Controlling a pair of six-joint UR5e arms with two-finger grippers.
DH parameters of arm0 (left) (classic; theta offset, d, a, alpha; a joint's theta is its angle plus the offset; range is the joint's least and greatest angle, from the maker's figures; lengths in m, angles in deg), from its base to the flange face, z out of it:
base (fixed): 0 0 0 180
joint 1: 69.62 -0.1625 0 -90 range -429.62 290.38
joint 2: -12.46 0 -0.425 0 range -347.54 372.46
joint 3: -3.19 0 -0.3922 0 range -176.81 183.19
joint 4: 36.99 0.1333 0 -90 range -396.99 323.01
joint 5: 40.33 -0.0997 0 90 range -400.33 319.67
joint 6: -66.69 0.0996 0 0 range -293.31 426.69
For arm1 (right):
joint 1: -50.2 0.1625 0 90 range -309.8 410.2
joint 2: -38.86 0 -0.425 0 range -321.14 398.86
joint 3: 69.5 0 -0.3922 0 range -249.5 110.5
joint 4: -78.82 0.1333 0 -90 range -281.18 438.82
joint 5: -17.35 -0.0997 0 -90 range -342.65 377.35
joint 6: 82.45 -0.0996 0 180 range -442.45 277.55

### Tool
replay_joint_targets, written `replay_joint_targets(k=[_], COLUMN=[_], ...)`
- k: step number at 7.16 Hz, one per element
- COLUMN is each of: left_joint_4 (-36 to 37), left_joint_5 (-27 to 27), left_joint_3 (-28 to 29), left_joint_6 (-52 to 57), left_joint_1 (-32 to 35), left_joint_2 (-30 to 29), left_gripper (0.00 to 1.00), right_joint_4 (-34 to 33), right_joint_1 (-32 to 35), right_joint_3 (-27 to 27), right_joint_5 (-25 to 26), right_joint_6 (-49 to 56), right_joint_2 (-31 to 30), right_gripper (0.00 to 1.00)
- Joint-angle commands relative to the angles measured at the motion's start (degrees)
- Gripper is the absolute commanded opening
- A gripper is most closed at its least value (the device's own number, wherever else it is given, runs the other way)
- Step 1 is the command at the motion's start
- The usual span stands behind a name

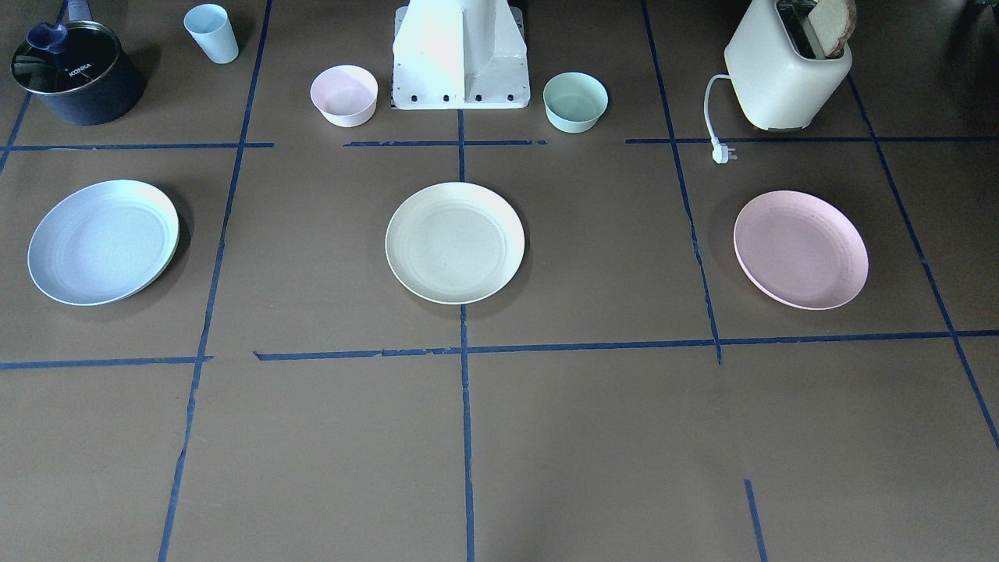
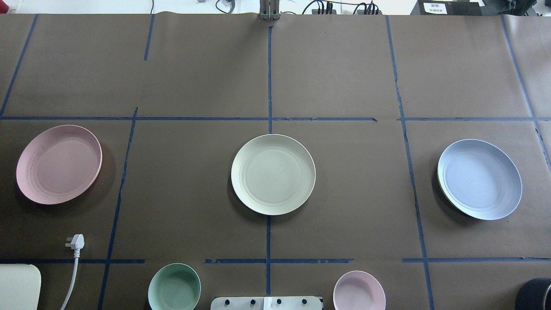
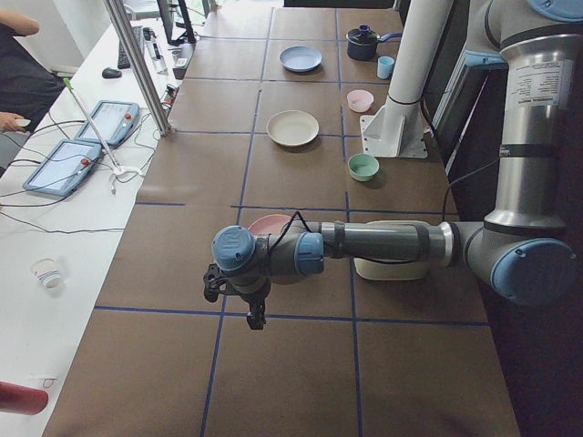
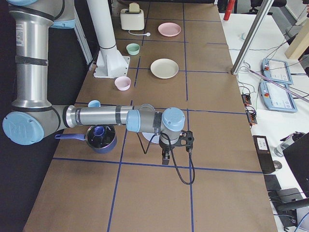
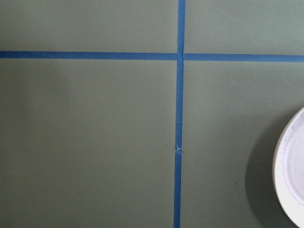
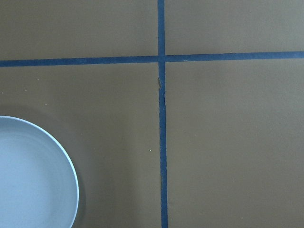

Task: Stack three plates with pink and blue

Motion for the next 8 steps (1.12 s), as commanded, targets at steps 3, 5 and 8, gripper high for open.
replay_joint_targets(k=[3, 5, 8], left_joint_4=[0.0, 0.0, -0.5], left_joint_5=[0.0, 0.0, 0.1], left_joint_3=[-0.1, -0.1, -0.1], left_joint_6=[0.0, 0.0, 0.0], left_joint_1=[0.0, 0.0, 0.0], left_joint_2=[-0.4, -0.7, -0.6], left_gripper=[1.0, 1.0, 1.0], right_joint_4=[0.0, 0.1, 0.0], right_joint_1=[0.0, 0.0, -0.7], right_joint_3=[-0.1, 0.0, -0.4], right_joint_5=[0.0, -0.1, -0.1], right_joint_6=[-0.4, -0.4, -0.4], right_joint_2=[0.7, 0.7, 0.7], right_gripper=[1.0, 1.0, 1.0])
